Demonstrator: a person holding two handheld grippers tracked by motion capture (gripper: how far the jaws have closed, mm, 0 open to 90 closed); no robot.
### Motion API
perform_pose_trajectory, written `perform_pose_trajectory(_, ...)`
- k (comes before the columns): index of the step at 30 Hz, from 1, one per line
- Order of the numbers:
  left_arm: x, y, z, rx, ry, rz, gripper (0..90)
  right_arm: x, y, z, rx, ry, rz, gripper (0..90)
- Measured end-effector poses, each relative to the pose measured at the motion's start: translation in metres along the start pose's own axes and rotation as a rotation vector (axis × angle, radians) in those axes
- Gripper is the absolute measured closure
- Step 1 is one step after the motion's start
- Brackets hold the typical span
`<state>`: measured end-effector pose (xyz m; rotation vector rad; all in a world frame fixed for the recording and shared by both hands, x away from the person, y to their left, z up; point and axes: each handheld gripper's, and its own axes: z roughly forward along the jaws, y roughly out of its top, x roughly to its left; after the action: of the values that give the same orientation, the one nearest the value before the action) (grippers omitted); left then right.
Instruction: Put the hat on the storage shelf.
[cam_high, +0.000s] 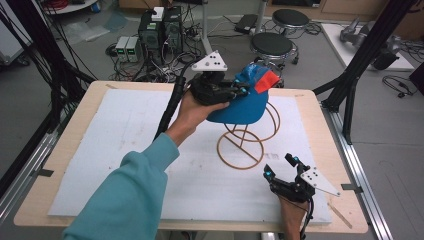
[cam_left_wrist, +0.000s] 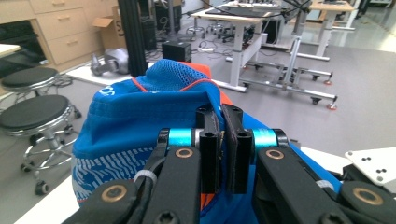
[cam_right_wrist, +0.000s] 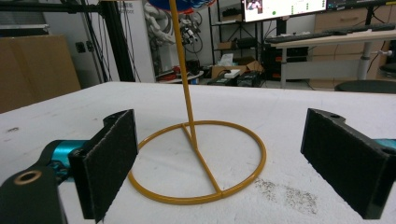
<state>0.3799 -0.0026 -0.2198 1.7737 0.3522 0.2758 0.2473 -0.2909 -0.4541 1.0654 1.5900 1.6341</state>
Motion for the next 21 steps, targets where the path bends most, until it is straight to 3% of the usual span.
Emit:
perform_pose_trajectory(11,-0.016,-0.005,0.012,0.064,-0.042,0.064,85.7,0.000,0.000,0.000,0.001,0.006,0.010,10.0)
perform_pose_trajectory(21,-0.018,-0.013,0.014,0.086,-0.058,0.045,85.5,0.000,0.000,0.000,0.001,0.001,0.008,10.0)
